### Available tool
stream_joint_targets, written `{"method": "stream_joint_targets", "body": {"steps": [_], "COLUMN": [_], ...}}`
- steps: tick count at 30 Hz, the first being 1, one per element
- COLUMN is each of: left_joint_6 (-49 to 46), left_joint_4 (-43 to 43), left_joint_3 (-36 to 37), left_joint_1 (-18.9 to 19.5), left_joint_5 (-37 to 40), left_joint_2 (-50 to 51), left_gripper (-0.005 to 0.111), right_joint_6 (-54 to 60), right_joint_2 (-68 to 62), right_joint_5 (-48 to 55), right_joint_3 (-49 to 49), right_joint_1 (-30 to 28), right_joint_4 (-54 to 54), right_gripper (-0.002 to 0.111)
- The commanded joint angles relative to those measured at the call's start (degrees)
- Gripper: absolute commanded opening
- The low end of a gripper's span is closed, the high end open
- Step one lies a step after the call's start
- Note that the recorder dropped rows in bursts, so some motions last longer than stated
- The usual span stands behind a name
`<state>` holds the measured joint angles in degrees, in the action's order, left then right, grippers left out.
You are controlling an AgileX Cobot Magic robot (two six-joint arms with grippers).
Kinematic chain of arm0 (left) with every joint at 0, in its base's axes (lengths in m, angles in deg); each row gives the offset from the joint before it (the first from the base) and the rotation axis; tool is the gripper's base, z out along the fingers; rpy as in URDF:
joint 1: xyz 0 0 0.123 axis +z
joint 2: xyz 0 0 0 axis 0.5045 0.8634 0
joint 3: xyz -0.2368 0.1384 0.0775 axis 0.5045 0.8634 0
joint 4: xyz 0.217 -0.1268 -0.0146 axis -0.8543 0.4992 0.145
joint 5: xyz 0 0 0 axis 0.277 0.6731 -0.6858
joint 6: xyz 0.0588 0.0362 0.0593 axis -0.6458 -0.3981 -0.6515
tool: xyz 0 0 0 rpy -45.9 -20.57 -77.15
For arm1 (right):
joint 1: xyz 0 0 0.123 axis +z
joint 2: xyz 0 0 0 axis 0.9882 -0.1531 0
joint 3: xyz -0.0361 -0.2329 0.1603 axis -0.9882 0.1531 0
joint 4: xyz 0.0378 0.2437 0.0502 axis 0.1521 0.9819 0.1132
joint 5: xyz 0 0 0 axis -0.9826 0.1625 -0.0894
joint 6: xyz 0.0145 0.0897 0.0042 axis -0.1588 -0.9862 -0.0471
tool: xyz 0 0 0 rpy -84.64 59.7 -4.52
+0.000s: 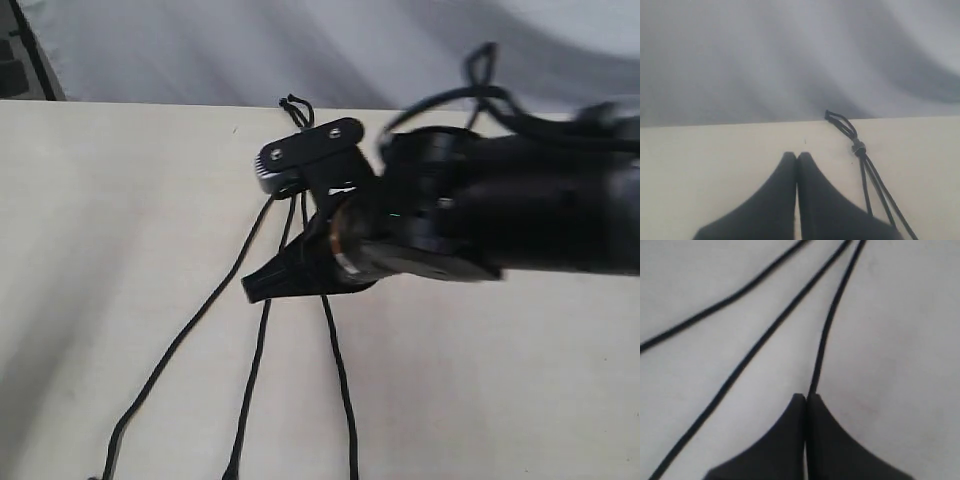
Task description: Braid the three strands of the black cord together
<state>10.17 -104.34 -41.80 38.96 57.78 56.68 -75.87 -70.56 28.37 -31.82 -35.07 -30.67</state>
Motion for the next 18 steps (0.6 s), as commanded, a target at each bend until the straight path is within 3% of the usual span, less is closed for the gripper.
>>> {"method": "stream_joint_targets", "body": {"steps": [1, 7, 11, 14, 16, 18], "left_joint_6": [1.89, 1.89, 4.27, 6.19, 10.37, 18.30], "left_joint_4": [-0.78, -2.82, -4.16, -6.76, -12.05, -22.22], "left_joint_3": [-0.60, -0.60, -0.73, -0.73, -0.73, -1.30], "left_joint_1": [0.10, 0.10, 0.10, -0.19, -1.38, -2.93], "left_joint_5": [-1.17, 1.97, 11.09, 11.65, 10.74, 7.47], "left_joint_2": [0.64, 0.64, 0.64, 0.64, 0.64, 0.89], "left_gripper": [0.000, 0.000, 0.000, 0.000, 0.000, 0.000], "right_joint_6": [8.66, 31.66, 35.46, 45.88, 52.40, 53.56], "right_joint_2": [-10.12, -17.10, -16.95, -16.43, -16.70, -16.95], "right_joint_5": [16.62, 19.91, 19.85, 19.58, 20.96, 21.31], "right_joint_3": [-12.63, -22.14, -25.18, -25.52, -25.52, -25.52], "right_joint_1": [3.48, 2.72, -4.46, -10.09, -12.13, -12.31], "right_joint_4": [3.91, 14.71, 24.35, 42.09, 49.92, 50.96], "right_gripper": [0.000, 0.000, 0.000, 0.000, 0.000, 0.000]}}
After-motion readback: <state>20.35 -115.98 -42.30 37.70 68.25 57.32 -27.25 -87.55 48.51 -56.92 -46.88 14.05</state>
